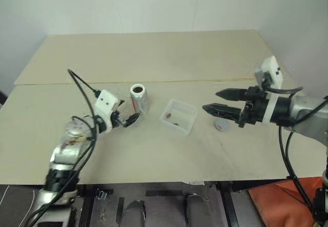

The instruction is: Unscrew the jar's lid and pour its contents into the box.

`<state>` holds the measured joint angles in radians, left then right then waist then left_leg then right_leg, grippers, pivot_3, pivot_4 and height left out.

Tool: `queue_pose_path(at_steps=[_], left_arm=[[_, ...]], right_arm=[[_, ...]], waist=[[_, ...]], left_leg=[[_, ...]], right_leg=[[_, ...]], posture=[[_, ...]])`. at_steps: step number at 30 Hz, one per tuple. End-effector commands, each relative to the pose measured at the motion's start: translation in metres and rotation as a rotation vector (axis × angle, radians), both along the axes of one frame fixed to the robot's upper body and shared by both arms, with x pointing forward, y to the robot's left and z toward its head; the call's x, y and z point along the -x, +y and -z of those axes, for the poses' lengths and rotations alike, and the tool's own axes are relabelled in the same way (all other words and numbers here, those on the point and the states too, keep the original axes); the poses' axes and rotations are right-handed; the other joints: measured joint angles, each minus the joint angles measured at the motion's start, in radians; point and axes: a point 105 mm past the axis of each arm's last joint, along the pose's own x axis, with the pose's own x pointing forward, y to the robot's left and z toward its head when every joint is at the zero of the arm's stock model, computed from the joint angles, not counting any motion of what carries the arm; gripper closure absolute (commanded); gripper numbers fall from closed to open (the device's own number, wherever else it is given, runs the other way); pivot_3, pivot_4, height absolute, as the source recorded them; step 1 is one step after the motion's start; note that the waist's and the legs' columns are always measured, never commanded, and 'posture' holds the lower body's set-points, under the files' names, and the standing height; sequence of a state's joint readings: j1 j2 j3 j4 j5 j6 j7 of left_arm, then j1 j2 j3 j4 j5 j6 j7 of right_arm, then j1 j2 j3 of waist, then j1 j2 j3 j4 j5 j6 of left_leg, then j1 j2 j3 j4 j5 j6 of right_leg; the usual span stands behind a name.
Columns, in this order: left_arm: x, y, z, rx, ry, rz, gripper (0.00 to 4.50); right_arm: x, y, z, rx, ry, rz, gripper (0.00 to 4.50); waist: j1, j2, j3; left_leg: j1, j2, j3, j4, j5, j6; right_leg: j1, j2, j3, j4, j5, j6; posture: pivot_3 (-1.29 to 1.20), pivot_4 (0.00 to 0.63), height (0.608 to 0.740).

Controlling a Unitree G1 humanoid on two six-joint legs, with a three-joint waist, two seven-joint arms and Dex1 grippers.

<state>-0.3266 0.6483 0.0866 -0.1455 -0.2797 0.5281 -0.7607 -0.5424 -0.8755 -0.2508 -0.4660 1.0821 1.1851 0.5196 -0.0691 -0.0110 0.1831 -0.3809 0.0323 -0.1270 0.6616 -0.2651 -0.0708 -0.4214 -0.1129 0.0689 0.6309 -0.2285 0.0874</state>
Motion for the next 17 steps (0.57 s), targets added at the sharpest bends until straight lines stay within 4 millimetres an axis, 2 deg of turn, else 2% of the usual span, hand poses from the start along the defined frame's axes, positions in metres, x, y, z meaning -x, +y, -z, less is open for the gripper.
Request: queue_pose_path(at_steps=[1,6,10,17], left_arm=[[0.023,0.009,-0.033,-0.003,-0.046,0.106,0.01],[0.058,0.034,-0.073,0.029,-0.086,0.298,0.01],[0.061,0.05,-0.091,-0.001,-0.139,0.305,0.01],[0.069,0.049,-0.093,0.013,-0.156,0.259,0.01]], right_arm=[[0.004,-0.002,-0.012,0.003,-0.066,-0.006,0.0],[0.0,-0.005,-0.01,0.031,-0.096,-0.009,0.0],[0.003,-0.01,-0.009,0.04,-0.159,-0.05,0.0],[0.0,-0.003,-0.003,0.021,-0.177,-0.089,0.0]], waist=[[0.001,0.0,0.0],[0.002,0.0,0.0],[0.006,0.0,0.0],[-0.001,0.0,0.0]], left_leg=[[0.0,0.0,0.0,0.0,0.0,0.0],[-0.001,0.001,0.001,-0.001,0.0,0.0],[0.001,0.001,0.001,-0.001,0.0,0.001],[0.001,0.002,0.001,-0.001,-0.001,0.001]], right_leg=[[0.0,0.0,0.0,-0.001,0.0,0.0],[-0.001,0.0,0.0,-0.002,0.0,-0.001],[0.0,0.0,0.0,-0.003,-0.001,-0.001],[-0.001,0.001,0.0,-0.002,-0.001,-0.002]], posture=[[0.0,0.15,0.74],[0.0,0.15,0.74],[0.0,0.15,0.74],[0.0,0.15,0.74]])
